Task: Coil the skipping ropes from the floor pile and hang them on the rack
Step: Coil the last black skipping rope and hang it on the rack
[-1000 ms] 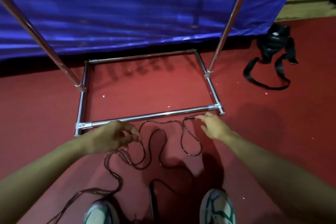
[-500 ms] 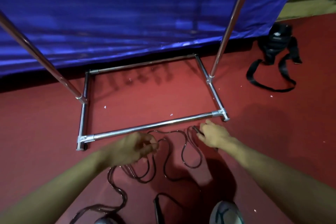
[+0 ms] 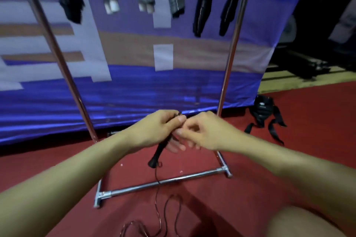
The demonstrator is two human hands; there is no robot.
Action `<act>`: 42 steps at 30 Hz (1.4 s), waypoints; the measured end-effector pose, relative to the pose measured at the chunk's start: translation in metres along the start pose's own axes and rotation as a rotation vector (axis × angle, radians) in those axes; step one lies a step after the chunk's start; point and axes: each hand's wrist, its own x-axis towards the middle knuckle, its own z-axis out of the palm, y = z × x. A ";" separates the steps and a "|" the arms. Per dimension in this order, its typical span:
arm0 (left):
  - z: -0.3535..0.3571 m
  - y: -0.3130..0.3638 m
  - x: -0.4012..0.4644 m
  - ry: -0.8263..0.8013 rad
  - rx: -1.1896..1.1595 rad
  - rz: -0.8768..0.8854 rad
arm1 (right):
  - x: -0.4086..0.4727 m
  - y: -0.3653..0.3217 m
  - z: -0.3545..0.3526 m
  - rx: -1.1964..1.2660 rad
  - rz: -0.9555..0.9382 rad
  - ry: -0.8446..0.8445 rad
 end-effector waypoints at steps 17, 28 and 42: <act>-0.038 0.004 -0.026 0.112 0.673 0.247 | -0.024 0.024 -0.015 0.058 -0.033 -0.156; -0.072 -0.023 -0.007 0.176 0.931 0.070 | -0.027 0.063 -0.031 0.100 0.117 -0.301; -0.103 -0.065 -0.029 0.113 1.087 -0.153 | -0.013 0.071 -0.019 0.088 0.168 -0.485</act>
